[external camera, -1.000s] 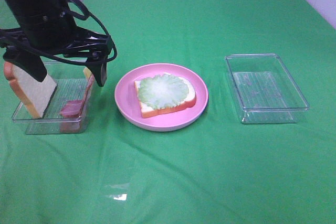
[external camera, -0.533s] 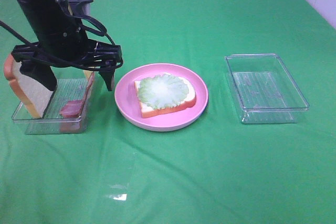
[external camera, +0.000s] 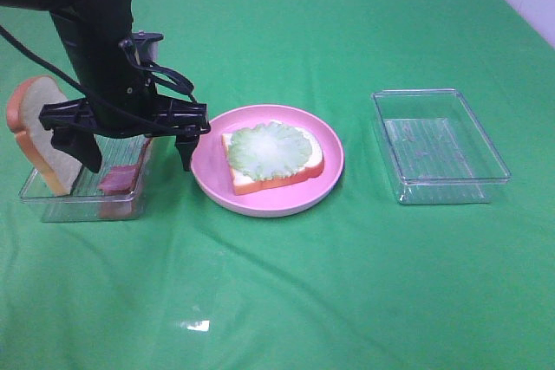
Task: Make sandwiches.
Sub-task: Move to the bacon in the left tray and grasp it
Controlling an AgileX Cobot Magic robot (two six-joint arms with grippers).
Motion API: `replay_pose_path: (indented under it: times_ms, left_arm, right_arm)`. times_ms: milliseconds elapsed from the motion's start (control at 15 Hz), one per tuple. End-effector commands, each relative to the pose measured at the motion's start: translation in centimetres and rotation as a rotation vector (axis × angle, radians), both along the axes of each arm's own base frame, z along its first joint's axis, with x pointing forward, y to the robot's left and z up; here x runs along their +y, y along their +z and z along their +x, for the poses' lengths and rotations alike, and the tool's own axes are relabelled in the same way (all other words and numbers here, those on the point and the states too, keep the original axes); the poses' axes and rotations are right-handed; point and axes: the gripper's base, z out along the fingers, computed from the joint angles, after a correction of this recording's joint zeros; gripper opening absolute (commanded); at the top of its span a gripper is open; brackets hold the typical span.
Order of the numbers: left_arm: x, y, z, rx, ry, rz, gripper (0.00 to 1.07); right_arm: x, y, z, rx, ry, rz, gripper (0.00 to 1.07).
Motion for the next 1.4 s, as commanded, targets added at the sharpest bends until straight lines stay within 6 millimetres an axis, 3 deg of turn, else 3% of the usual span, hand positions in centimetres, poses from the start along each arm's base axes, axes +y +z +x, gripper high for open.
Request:
replay_pose_path:
  times_ms: [67,400,467,667,800,1400]
  left_arm:
    - [-0.23,-1.04,0.26,0.007,0.010,0.005,0.98]
    - [-0.20,-1.46,0.20,0.026,0.010,0.015,0.95]
    - [-0.18,-1.38,0.17,0.027,0.010,0.016,0.90]
    - [0.01,-1.38,-0.17,0.063,0.013,0.036,0.60]
    - [0.06,-1.39,-0.26,0.073,0.014,0.042,0.50]
    - [0.12,-1.20,-0.37,0.079,0.014,0.045,0.48]
  right_arm:
    - [-0.04,-0.06,-0.32,-0.027,0.000,-0.009,0.95]
    - [-0.04,-0.06,-0.32,-0.027,0.000,-0.009,0.95]
    - [-0.04,-0.06,-0.32,-0.027,0.000,-0.009,0.95]
    - [-0.04,-0.06,-0.32,-0.027,0.000,-0.009,0.95]
    - [-0.04,-0.06,-0.32,-0.027,0.000,-0.009,0.95]
    - [-0.04,-0.06,-0.32,-0.027,0.000,-0.009,0.95]
